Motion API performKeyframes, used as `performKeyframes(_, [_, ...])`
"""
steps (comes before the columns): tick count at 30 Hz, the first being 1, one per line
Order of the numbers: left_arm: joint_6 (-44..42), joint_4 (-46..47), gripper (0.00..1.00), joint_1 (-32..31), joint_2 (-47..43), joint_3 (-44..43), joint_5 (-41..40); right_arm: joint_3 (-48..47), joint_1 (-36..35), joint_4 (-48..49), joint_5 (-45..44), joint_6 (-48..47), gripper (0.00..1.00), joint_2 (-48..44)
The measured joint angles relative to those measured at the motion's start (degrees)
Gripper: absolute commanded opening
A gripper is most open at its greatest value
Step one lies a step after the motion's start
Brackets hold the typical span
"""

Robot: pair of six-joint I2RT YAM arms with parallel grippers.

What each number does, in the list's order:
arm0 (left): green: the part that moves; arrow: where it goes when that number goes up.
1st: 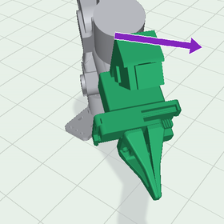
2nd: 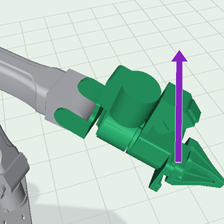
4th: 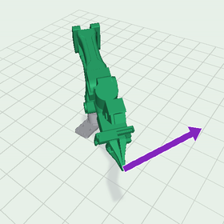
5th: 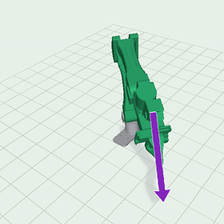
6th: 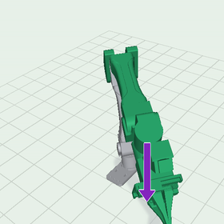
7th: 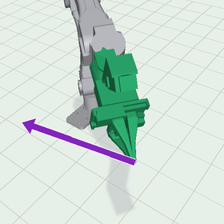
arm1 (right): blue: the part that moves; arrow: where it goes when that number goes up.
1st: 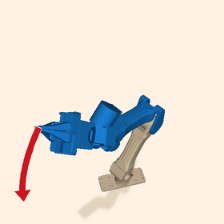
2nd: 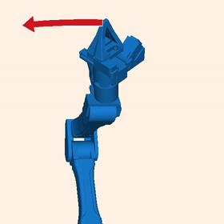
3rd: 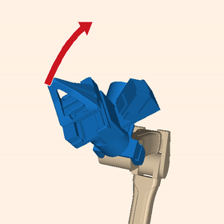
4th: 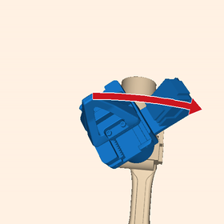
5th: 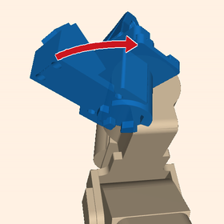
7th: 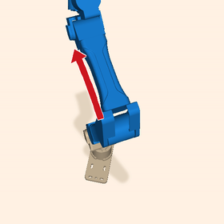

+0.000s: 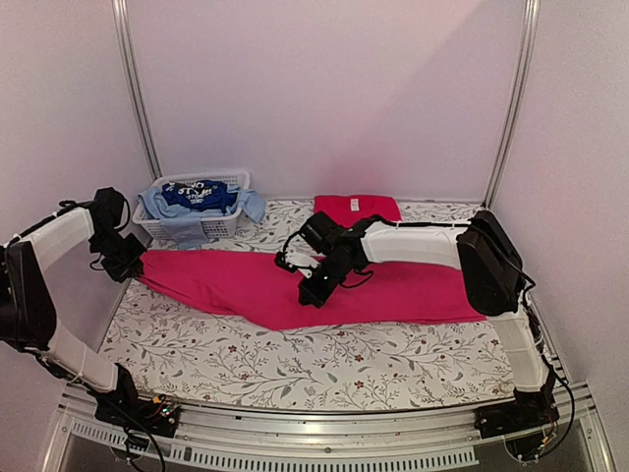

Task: Fold and stack the mixed laundry pile
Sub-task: Smooth out the rectangle-folded trousers at the center of the board.

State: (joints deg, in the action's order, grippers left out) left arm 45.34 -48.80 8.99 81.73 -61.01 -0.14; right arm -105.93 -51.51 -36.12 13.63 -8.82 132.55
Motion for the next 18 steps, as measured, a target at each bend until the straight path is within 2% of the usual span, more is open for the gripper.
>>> performKeyframes(9, [-0.4, 0.0, 0.00, 0.0, 0.9, 0.4, 0.0, 1.7, 6.9, 0.9, 3.6, 0.7, 0.00, -9.2])
performKeyframes(13, [-1.3, 0.1, 0.00, -0.6, 3.3, 0.4, 0.2, 1.7, 8.4, 1.4, 8.3, 1.2, 0.00, -8.5])
performKeyframes(18, [-3.5, 0.4, 0.00, -0.6, 6.2, 0.7, -2.0, 1.6, 8.5, 0.9, 14.6, 1.8, 0.00, -3.1])
